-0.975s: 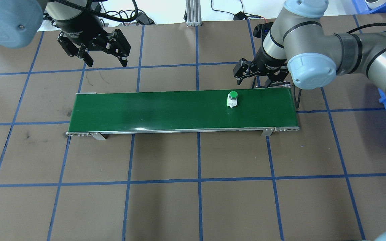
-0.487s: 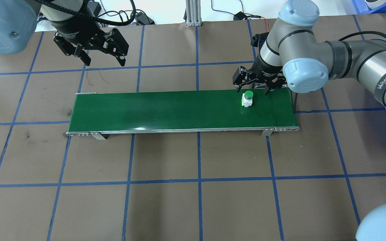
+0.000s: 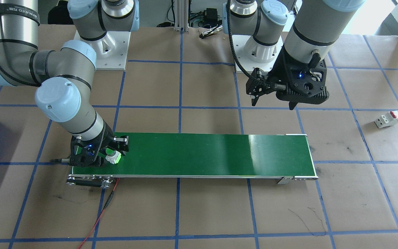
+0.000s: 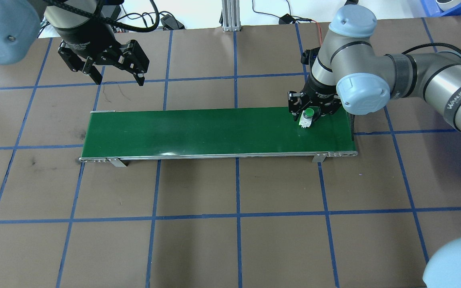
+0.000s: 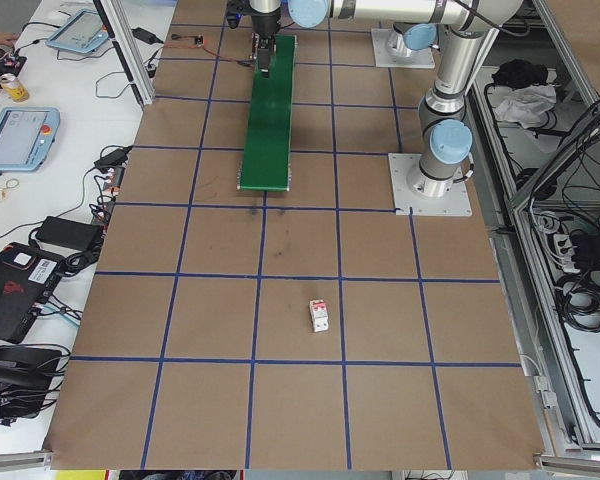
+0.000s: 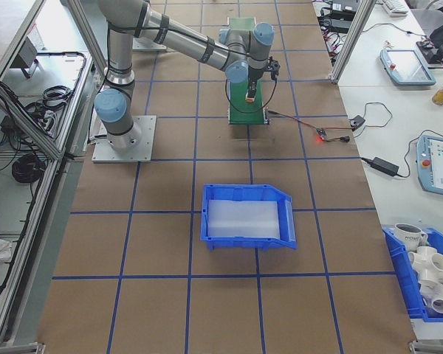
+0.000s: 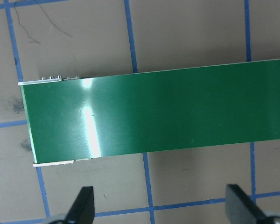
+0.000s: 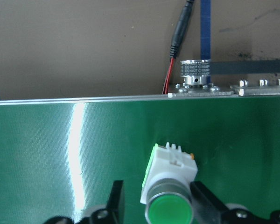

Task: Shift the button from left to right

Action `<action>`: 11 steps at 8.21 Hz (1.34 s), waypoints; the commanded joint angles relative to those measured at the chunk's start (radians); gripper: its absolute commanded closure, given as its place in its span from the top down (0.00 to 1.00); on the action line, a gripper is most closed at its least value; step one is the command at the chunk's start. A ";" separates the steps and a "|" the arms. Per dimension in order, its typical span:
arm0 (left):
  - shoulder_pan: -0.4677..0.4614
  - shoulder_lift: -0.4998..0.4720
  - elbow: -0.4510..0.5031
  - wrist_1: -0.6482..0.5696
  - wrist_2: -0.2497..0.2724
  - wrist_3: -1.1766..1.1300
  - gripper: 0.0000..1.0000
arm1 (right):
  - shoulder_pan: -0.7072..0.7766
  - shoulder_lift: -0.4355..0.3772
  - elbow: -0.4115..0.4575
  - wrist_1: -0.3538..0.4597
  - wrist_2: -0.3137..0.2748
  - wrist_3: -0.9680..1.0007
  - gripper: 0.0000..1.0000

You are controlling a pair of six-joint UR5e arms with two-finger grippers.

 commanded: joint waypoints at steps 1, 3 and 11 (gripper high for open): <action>0.000 -0.002 -0.006 -0.020 0.019 -0.008 1.00 | 0.000 -0.010 -0.010 0.031 -0.046 -0.043 0.00; 0.000 -0.002 -0.006 -0.015 0.019 0.002 1.00 | -0.047 -0.031 -0.074 0.040 -0.088 -0.055 0.00; -0.014 0.001 -0.006 -0.010 0.030 -0.011 1.00 | -0.677 -0.112 -0.180 0.161 -0.140 -1.126 0.00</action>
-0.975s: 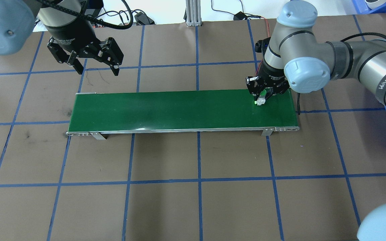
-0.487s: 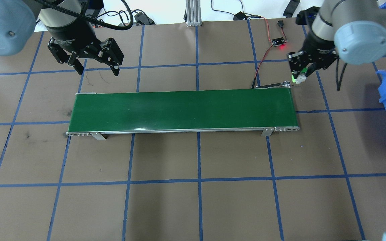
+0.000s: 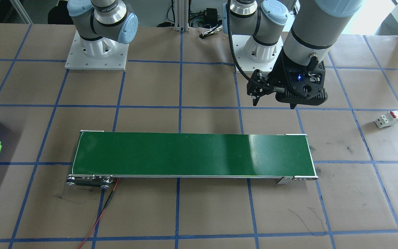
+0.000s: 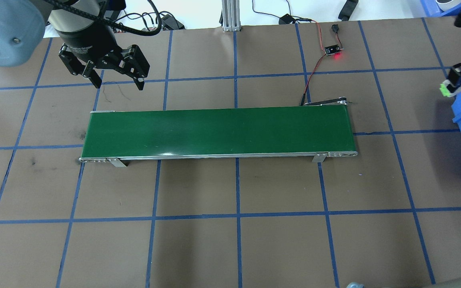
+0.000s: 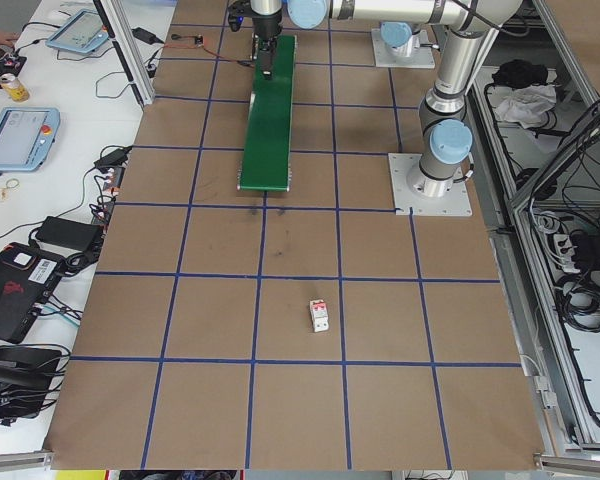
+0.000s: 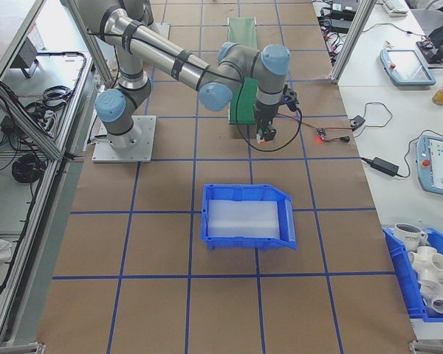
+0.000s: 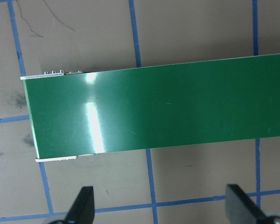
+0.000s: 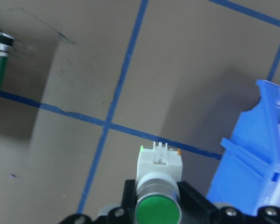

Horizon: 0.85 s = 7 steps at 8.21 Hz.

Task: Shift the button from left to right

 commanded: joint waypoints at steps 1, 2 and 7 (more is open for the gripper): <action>-0.006 0.006 0.000 -0.001 0.004 -0.001 1.00 | -0.236 0.007 -0.031 -0.012 0.008 -0.367 0.00; -0.008 0.005 0.000 -0.002 -0.002 -0.001 1.00 | -0.293 0.018 -0.031 -0.036 0.010 -0.468 0.00; -0.011 0.006 -0.003 -0.008 0.004 -0.001 1.00 | -0.359 0.186 -0.013 -0.262 -0.051 -1.122 0.00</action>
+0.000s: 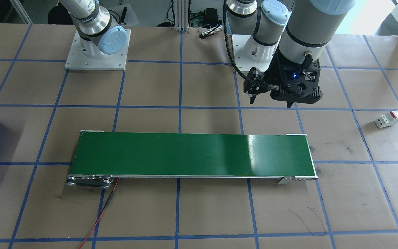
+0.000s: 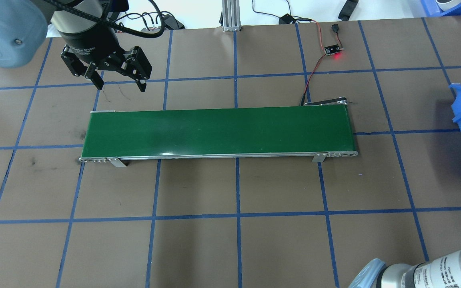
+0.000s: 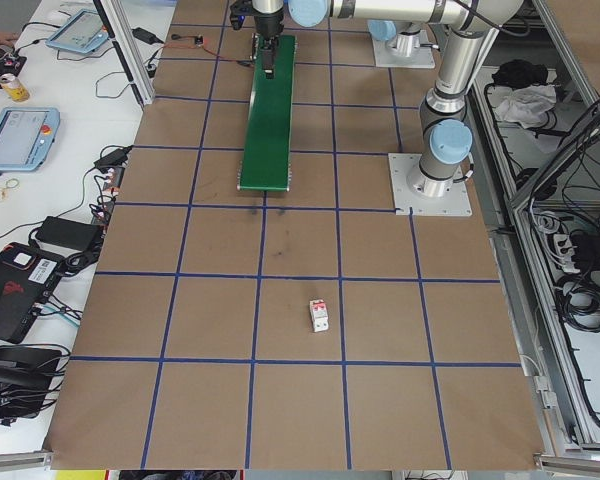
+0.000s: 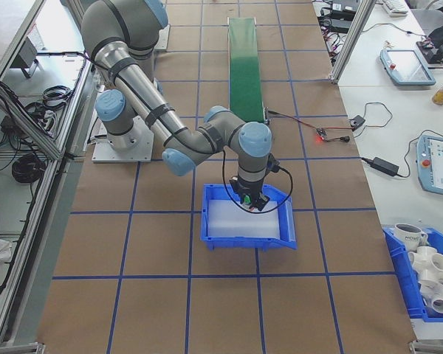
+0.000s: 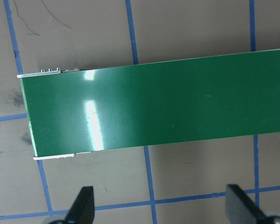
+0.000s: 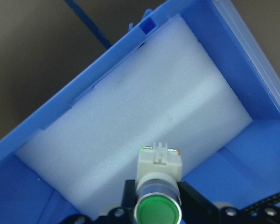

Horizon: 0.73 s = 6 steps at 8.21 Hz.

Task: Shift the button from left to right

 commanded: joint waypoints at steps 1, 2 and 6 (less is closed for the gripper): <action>0.000 0.005 -0.001 -0.002 0.003 0.000 1.00 | -0.007 0.103 0.016 -0.104 -0.027 -0.323 0.02; 0.000 0.007 -0.001 -0.002 0.008 0.000 1.00 | -0.007 0.144 0.017 -0.144 -0.026 -0.371 0.05; 0.003 0.008 -0.002 -0.001 0.010 0.002 1.00 | -0.007 0.147 0.042 -0.147 0.029 -0.442 1.00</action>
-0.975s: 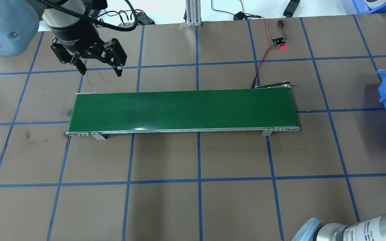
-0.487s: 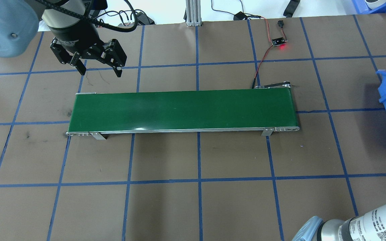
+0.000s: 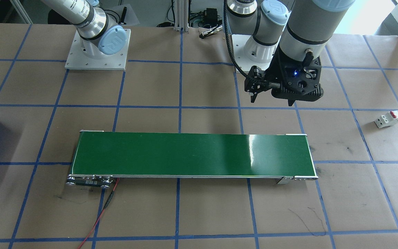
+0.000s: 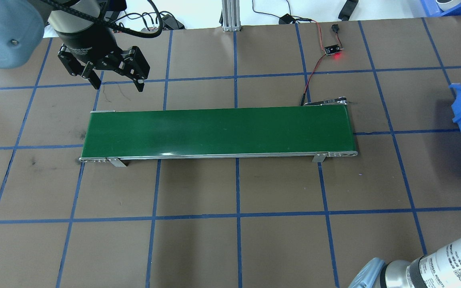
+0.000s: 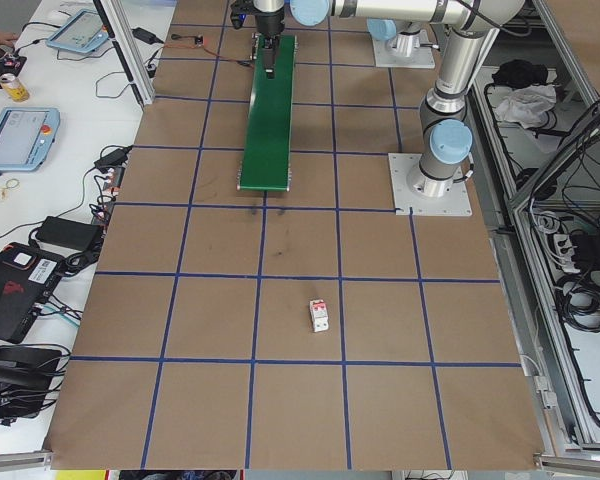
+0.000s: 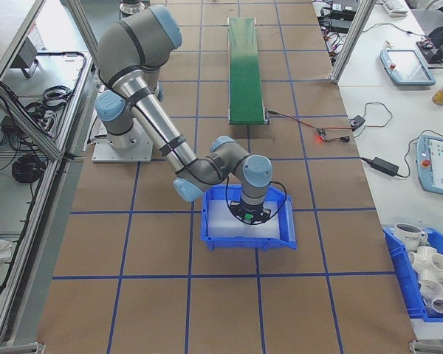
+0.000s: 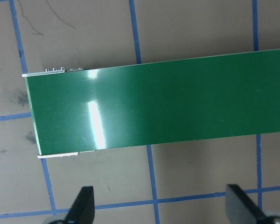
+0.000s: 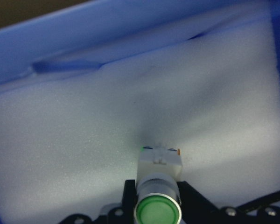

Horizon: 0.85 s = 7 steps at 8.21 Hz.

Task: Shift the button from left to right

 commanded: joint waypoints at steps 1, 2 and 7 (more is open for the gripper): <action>0.001 0.002 -0.003 -0.001 0.000 0.003 1.00 | 0.000 -0.018 0.006 0.003 0.022 -0.024 1.00; 0.001 0.001 -0.003 -0.001 0.000 0.005 1.00 | 0.000 -0.044 0.006 0.007 0.020 -0.021 1.00; 0.003 0.001 -0.014 0.006 -0.001 0.003 1.00 | 0.026 -0.409 0.004 0.316 0.125 0.271 1.00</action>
